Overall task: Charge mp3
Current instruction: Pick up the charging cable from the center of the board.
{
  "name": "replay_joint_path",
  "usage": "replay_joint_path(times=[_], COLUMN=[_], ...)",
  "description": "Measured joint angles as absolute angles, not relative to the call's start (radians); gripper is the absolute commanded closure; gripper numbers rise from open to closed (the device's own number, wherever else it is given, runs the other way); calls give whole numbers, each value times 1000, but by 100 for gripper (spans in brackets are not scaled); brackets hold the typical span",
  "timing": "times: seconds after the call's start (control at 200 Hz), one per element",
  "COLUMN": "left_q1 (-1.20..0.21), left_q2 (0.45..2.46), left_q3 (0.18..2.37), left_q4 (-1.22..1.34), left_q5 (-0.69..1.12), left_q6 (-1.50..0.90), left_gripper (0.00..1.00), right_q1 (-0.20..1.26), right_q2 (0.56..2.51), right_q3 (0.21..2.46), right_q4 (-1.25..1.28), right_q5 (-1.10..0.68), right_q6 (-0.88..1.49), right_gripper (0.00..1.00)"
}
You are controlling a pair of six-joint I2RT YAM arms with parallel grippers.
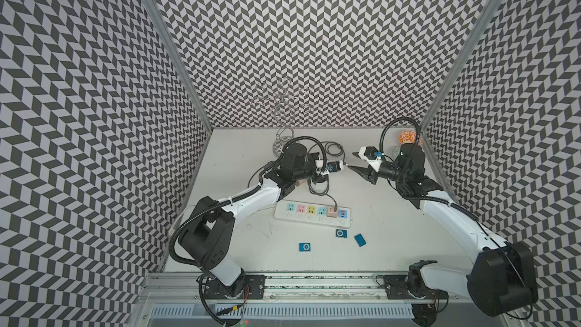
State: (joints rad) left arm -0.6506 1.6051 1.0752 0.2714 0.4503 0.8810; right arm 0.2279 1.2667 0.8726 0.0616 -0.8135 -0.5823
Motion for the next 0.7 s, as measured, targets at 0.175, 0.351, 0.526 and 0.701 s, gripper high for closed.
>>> replay_joint_path(times=[0.175,0.351,0.526,0.701], left_q1=[-655,-664,-677,-682], left_q2=[1591,1577,1569,1568], left_q3=[1040,1018,997,995], left_q4=[347,389,417,422], left_q5=[411,399,392,387], left_q6=[933,973,997,1007], left_gripper=[100,100,100,100], right_q1=[228,228,228,233], right_q2=[1311,1334,1341,1350], right_q3=[877,910,925,926], right_q4=[19,0,7,7], right_q5=[-850,-874,-909,-933], right_q6=[-570,-554,-528,-515], right_gripper=[55,56,57,63])
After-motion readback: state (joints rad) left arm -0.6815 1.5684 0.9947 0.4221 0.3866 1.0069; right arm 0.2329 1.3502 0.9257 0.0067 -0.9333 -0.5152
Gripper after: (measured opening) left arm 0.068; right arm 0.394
